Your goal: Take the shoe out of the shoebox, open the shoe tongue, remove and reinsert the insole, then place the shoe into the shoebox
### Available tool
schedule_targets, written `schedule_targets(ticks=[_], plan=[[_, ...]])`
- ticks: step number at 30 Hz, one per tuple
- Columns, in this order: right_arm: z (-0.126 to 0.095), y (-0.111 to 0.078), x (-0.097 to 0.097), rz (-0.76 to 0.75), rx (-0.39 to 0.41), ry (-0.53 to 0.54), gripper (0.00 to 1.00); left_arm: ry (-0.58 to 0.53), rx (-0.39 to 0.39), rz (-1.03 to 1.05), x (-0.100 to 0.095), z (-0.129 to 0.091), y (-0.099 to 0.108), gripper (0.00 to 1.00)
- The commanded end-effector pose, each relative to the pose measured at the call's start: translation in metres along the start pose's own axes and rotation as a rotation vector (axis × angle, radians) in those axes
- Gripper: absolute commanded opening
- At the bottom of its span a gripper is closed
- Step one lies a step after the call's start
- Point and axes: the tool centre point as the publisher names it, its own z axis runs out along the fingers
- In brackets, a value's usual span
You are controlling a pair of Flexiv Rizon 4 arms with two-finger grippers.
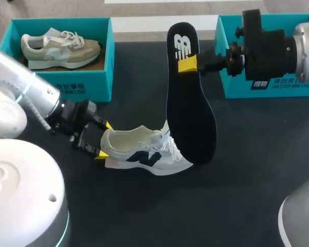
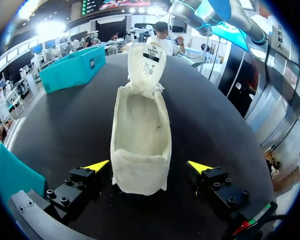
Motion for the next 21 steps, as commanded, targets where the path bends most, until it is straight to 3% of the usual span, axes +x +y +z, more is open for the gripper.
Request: schedule_targets(ticks=[1, 13, 16, 21], plan=[[0.004, 0.002, 0.000, 0.002, 0.001, -0.002, 0.00, -0.006, -0.189, 0.001, 0.001, -0.009, -0.008, 1.00], [0.004, 0.002, 0.000, 0.002, 0.001, -0.002, 0.00, -0.002, -0.198, 0.009, 0.001, -0.008, -0.009, 1.00], [0.004, 0.002, 0.000, 0.002, 0.001, -0.002, 0.00, 0.006, -0.327, -0.005, -0.004, -0.008, -0.015, 1.00], [0.004, 0.002, 0.000, 0.002, 0.001, -0.002, 0.00, 0.000, -0.442, 0.013, -0.003, -0.013, -0.023, 1.00]])
